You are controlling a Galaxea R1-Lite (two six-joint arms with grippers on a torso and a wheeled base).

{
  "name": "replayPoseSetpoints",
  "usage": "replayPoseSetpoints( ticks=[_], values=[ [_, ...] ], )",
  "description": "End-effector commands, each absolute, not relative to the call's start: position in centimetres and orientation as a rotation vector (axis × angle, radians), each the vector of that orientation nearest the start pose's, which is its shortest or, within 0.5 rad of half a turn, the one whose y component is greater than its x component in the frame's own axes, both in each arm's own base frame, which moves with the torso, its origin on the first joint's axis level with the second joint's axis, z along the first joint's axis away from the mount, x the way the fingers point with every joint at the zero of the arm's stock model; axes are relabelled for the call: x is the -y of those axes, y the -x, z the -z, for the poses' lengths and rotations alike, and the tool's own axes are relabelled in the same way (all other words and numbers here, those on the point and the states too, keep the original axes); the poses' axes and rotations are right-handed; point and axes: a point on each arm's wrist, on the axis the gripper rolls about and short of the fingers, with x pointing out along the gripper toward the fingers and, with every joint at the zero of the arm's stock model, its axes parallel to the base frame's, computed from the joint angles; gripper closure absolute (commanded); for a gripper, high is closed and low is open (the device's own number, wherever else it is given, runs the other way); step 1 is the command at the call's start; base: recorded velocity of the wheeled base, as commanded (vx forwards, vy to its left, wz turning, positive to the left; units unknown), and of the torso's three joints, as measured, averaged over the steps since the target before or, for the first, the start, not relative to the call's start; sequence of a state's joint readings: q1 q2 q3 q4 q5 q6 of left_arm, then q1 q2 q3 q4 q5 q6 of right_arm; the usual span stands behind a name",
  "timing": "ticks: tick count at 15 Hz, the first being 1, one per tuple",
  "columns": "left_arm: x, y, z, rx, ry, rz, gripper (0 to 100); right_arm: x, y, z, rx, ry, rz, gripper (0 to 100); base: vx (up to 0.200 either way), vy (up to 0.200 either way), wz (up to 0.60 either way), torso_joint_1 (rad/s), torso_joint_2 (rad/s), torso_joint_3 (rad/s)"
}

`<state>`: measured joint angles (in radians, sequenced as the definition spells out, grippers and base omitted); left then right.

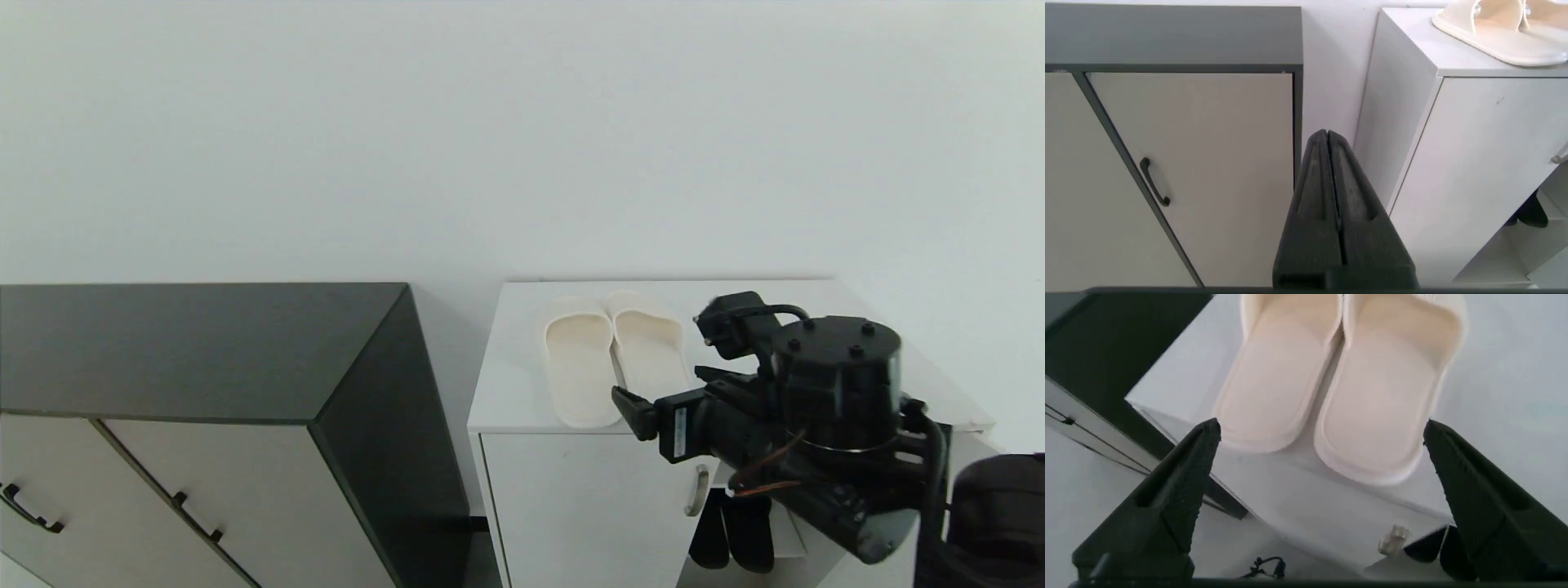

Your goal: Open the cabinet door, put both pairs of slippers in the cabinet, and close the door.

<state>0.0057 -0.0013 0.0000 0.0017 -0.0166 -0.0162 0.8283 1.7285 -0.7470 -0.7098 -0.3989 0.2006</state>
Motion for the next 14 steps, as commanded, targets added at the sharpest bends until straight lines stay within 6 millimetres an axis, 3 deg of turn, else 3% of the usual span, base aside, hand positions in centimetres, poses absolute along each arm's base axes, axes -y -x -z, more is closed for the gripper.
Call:
replayPoseSetpoints(
  ticks=[1,7,14],
  values=[
    [0.1,2.3,-7.5,-0.002,0.017,0.011,100,-24.5,-23.7,-15.4,-0.299,-0.012,-0.387,0,0.000,0.000,0.00,0.000,0.00,0.000],
    [0.1,2.3,-7.5,-0.002,0.018,0.011,100,-27.5,-29.5,-13.9,-0.264,-0.019,-0.277,0,0.000,0.000,0.00,0.000,0.00,0.000],
    [0.0,2.3,-7.5,-0.002,0.020,0.009,100,-29.1,-32.8,-14.5,-0.262,-0.001,-0.219,0,0.000,0.000,0.00,0.000,0.00,0.000]
  ],
)
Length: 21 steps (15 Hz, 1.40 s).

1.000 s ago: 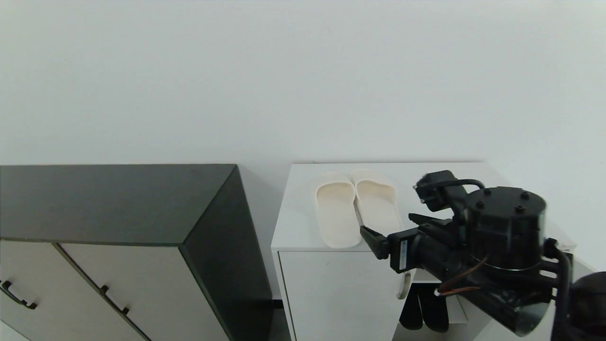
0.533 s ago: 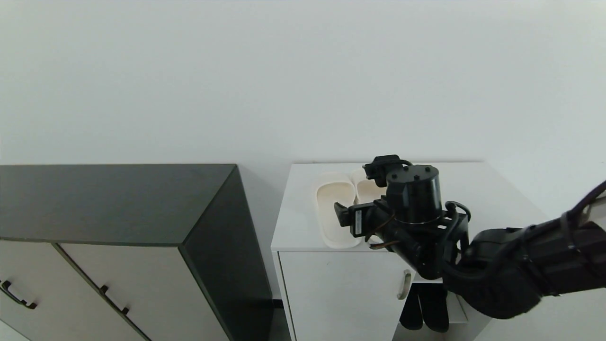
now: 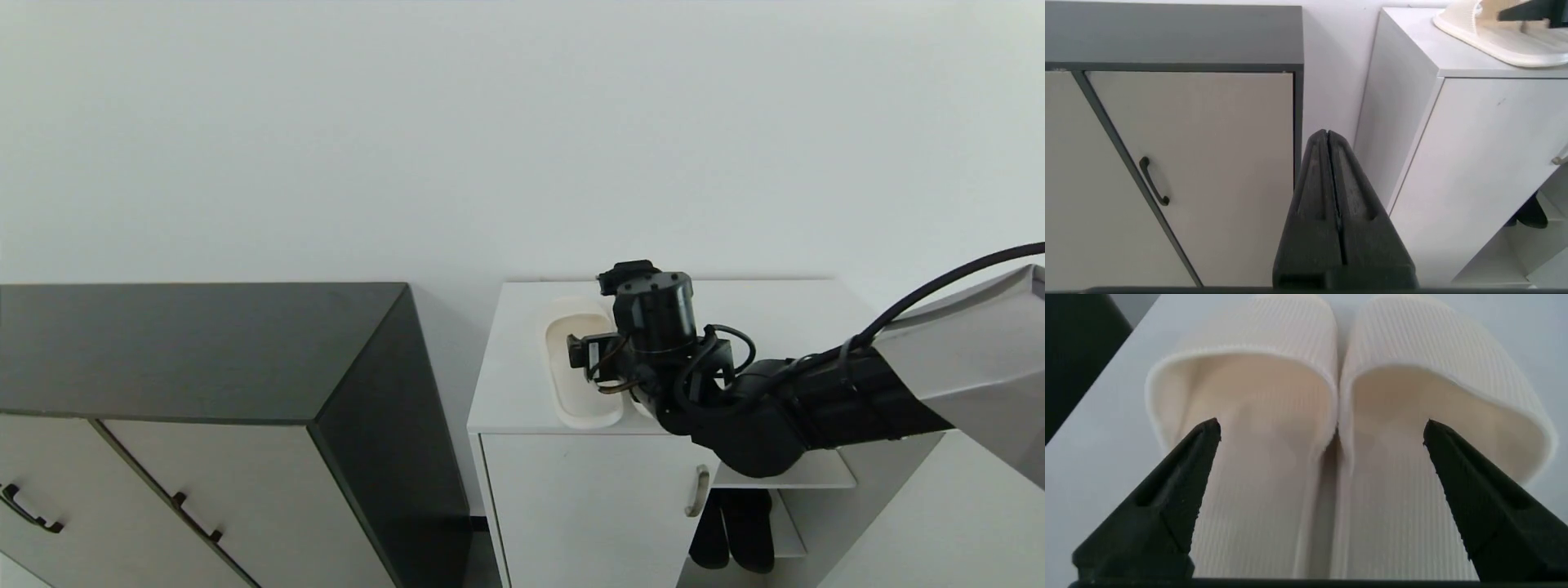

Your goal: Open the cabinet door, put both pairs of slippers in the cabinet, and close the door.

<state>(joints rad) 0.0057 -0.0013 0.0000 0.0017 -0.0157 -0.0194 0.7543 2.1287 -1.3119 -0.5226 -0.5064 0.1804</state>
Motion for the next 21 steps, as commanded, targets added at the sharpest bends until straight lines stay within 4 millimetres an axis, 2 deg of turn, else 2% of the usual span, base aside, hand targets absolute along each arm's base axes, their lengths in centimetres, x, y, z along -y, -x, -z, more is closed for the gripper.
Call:
replayPoseSetpoints(
  ticks=[1,6,7,8,14,16,19,21],
  values=[
    [0.0,2.3,-7.5,-0.002,0.020,0.009,100,-29.3,-33.2,-14.4,-0.261,0.000,-0.215,0,0.000,0.000,0.00,0.000,0.00,0.000],
    [0.0,2.3,-7.5,-0.002,0.020,0.009,100,-29.8,-35.7,-13.8,-0.259,0.017,-0.152,0,0.000,0.000,0.00,0.000,0.00,0.000],
    [0.0,2.3,-7.5,-0.002,0.020,0.009,100,-29.8,-36.0,-13.7,-0.254,0.025,-0.136,100,0.000,0.000,0.00,0.000,0.00,0.000],
    [0.0,2.3,-7.5,-0.002,0.021,0.009,100,-29.8,-36.6,-13.7,-0.242,0.031,-0.120,100,0.000,0.000,0.00,0.000,0.00,0.000],
    [0.0,2.3,-7.5,-0.002,0.021,0.009,100,-29.9,-36.6,-14.5,-0.226,0.020,-0.123,100,0.000,0.000,0.00,0.000,0.00,0.000],
    [0.0,2.3,-7.5,-0.002,0.023,0.008,100,-28.9,-34.5,-16.7,-0.220,0.003,-0.184,100,0.000,0.000,0.00,0.000,0.00,0.000],
    [0.0,2.3,-7.5,-0.002,0.023,0.009,100,-27.1,-29.5,-19.7,-0.214,-0.032,-0.376,100,0.000,0.000,0.00,0.000,0.00,0.000],
    [0.0,2.3,-7.5,-0.002,0.023,0.008,100,-24.4,-24.8,-20.7,-0.204,-0.049,-0.532,100,0.000,0.000,0.00,0.000,0.00,0.000]
  ],
)
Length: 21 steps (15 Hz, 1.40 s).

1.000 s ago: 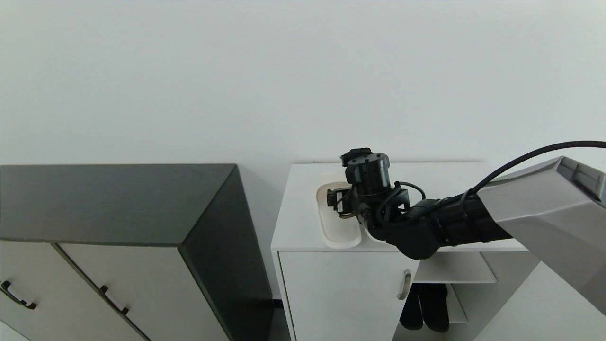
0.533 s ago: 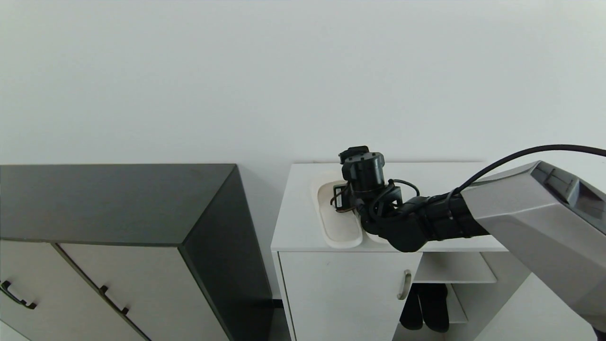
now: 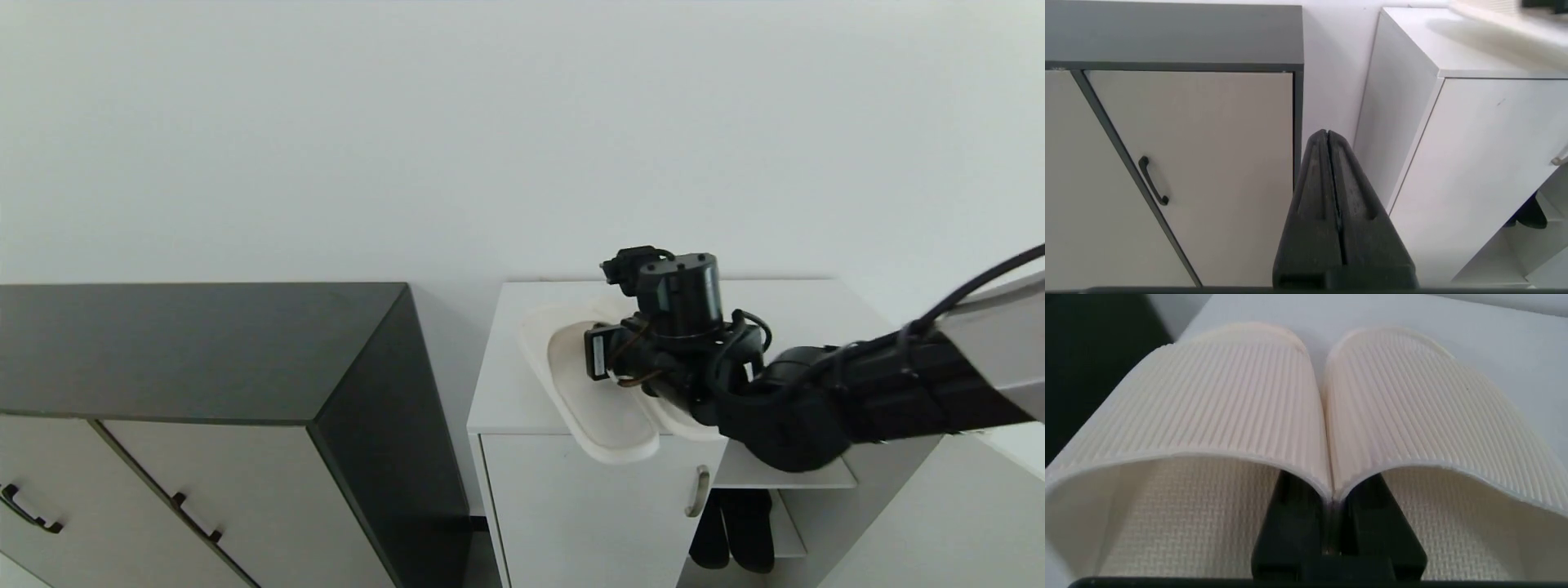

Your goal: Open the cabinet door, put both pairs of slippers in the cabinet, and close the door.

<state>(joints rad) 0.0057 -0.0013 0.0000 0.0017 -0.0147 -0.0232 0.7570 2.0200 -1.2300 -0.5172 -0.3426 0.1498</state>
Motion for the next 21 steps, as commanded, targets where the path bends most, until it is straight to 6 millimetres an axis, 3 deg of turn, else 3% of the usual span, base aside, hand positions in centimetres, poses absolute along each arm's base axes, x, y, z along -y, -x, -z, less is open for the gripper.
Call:
replayPoseSetpoints(
  ticks=[1,2,3,6,9,19,21],
  values=[
    [0.0,2.3,-7.5,-0.002,0.023,0.008,100,-24.0,-24.2,-20.6,-0.205,-0.048,-0.549,100,0.000,0.000,0.00,0.000,0.00,0.000],
    [0.0,2.3,-7.5,-0.002,0.023,0.008,100,-21.8,-20.9,-20.5,-0.223,-0.042,-0.615,100,0.000,0.000,0.00,0.000,0.00,0.000],
    [0.0,2.3,-7.5,-0.002,0.021,0.008,100,-20.8,-19.5,-20.4,-0.232,-0.037,-0.629,100,0.000,0.000,0.00,0.000,0.00,0.000],
    [0.0,2.3,-7.5,-0.002,0.021,0.009,100,-19.0,-17.8,-19.5,-0.263,-0.027,-0.619,100,0.000,0.000,0.00,0.000,0.00,0.000],
    [0.0,2.3,-7.5,-0.002,0.021,0.009,100,-18.9,-17.8,-18.8,-0.290,-0.032,-0.611,100,0.000,0.000,0.00,0.000,0.00,0.000],
    [0.0,2.3,-7.5,-0.002,0.023,0.009,100,-18.5,-17.4,-17.7,-0.329,-0.009,-0.606,100,-0.200,0.000,0.00,0.001,0.00,0.001],
    [0.0,2.3,-7.5,-0.002,0.023,0.009,100,-18.4,-17.3,-17.4,-0.335,-0.004,-0.606,100,0.000,0.000,0.00,0.000,0.00,0.000]
  ],
)
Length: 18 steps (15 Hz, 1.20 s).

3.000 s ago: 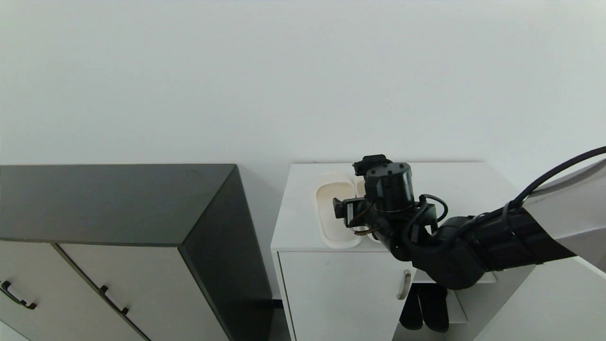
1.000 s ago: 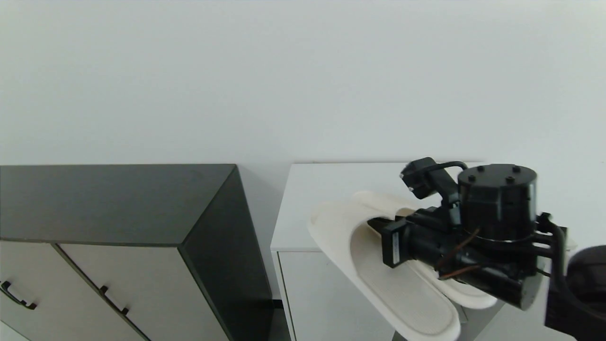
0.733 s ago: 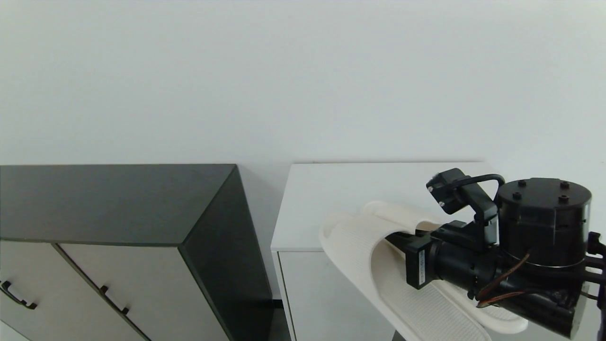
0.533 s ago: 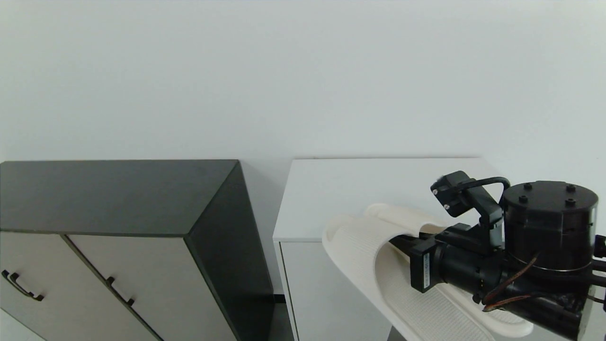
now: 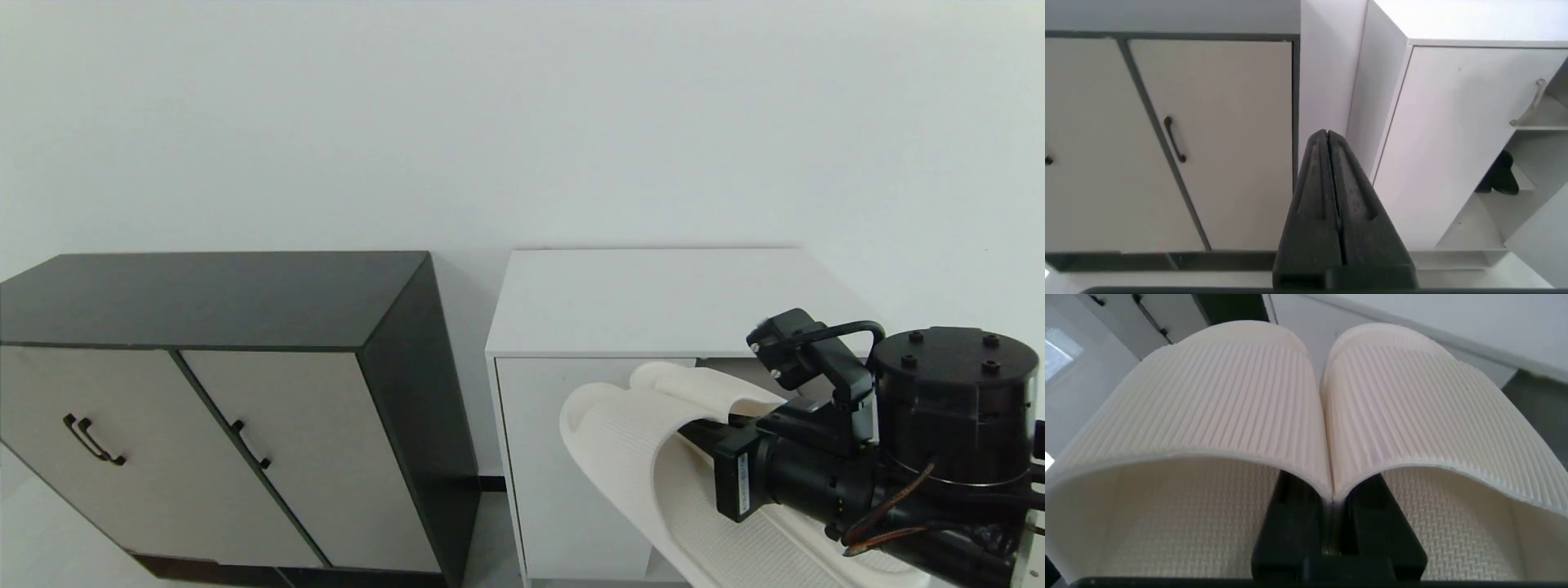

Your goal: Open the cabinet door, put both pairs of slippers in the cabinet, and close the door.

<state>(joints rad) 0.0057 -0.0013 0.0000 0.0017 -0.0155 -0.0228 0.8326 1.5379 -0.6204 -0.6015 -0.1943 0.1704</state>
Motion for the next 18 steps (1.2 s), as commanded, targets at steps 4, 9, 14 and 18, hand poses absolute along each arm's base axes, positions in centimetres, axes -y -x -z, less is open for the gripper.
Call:
replayPoseSetpoints(
  ticks=[4,9,14,18],
  values=[
    [0.05,2.28,-7.53,-0.002,0.023,0.009,100,-18.41,-17.32,-17.38,-0.338,-0.006,-0.606,100,0.000,0.000,0.00,0.000,0.00,0.000],
    [0.05,2.28,-7.53,-0.002,0.023,0.009,100,-18.37,-17.28,-17.26,-0.342,-0.004,-0.607,100,0.000,0.000,0.00,0.000,0.00,0.000],
    [0.05,2.28,-7.53,-0.002,0.023,0.009,100,-18.38,-17.28,-17.26,-0.342,-0.004,-0.609,100,0.000,-0.200,0.00,0.005,0.00,0.001],
    [0.05,2.28,-7.53,-0.002,0.023,0.009,100,-18.33,-17.28,-17.20,-0.344,-0.005,-0.608,100,0.000,-0.200,0.00,0.002,0.00,0.002]
  ],
)
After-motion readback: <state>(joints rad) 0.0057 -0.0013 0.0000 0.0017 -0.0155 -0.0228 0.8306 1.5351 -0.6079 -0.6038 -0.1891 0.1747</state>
